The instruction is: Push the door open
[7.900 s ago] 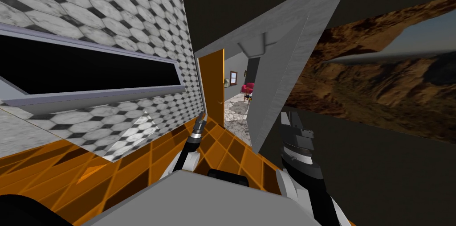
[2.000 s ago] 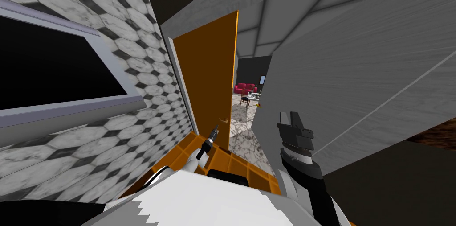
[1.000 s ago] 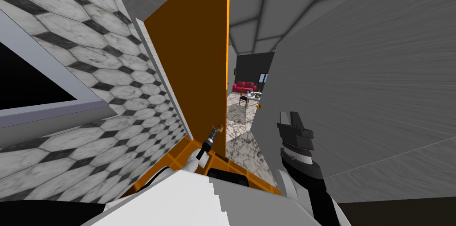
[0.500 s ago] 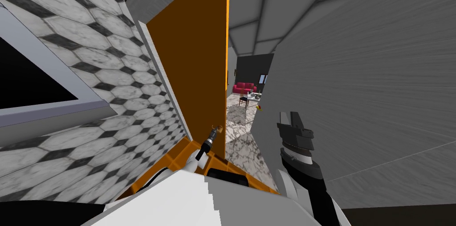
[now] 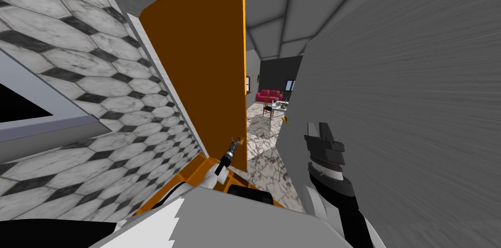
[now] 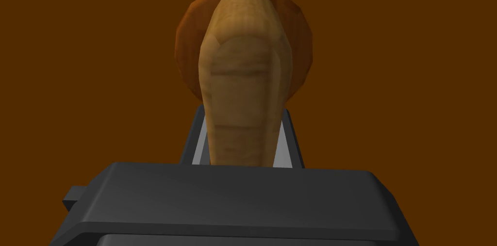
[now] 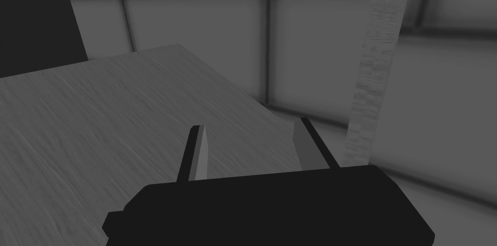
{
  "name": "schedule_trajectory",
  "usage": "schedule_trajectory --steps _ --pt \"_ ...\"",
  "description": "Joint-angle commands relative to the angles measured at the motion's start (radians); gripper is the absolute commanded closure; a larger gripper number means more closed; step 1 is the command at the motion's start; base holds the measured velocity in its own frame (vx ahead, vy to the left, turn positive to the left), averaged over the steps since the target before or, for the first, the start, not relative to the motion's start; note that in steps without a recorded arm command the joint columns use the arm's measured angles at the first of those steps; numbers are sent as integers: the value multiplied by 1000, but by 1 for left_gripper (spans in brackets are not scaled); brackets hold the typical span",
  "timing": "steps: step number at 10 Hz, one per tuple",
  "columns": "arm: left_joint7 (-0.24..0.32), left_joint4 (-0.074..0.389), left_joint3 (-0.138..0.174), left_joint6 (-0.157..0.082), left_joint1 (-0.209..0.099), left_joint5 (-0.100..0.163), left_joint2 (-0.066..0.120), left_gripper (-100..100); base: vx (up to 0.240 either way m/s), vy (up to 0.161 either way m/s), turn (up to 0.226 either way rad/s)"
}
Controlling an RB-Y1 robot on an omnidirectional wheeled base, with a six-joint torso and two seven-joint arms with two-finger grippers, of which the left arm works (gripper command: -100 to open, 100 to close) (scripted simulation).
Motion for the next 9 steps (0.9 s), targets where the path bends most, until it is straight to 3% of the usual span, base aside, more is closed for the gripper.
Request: schedule_trajectory --steps 1,2,4,9 --pt "3 -41 1 20 17 0 8 100 6 18 -17" --pt "-7 -40 20 22 18 11 12 100 134 -56 42" --pt "-7 -40 20 22 18 11 12 100 94 -56 40" --pt "-27 -25 57 26 21 34 17 100 121 -72 34"
